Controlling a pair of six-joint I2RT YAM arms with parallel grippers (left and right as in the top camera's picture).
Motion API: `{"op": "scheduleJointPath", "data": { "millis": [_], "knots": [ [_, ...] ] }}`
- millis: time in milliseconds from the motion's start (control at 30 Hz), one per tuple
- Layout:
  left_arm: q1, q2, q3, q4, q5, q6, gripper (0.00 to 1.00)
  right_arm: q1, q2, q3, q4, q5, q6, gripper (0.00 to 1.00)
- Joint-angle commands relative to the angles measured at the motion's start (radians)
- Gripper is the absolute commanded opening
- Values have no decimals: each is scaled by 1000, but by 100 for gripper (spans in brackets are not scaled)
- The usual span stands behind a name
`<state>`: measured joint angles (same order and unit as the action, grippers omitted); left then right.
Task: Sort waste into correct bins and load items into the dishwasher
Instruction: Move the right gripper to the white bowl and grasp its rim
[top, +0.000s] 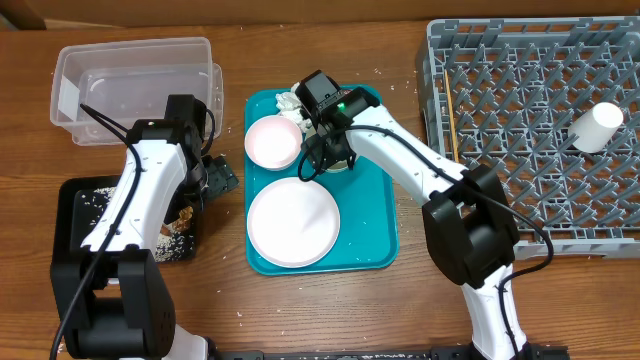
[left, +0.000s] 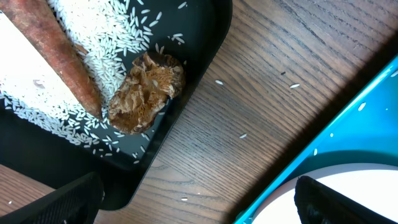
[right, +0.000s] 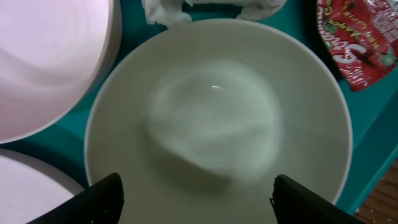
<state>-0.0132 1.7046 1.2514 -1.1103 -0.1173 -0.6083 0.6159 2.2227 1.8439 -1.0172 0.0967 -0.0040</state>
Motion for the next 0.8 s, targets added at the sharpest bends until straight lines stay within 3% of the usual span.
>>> {"op": "scheduleJointPath", "data": {
  "millis": [0, 433, 600, 767],
  "knots": [
    [2, 10, 0, 0, -13, -20, 100, 10, 15, 8, 5, -23, -4, 79],
    [2, 10, 0, 0, -13, -20, 100, 11, -26, 85, -109, 73, 85, 76],
    [2, 10, 0, 0, -13, -20, 100, 18, -69, 116, -145, -45, 66, 82],
    [2, 10, 0, 1, -13, -20, 100, 26, -68, 80, -106, -133, 23, 81]
  ]
}}
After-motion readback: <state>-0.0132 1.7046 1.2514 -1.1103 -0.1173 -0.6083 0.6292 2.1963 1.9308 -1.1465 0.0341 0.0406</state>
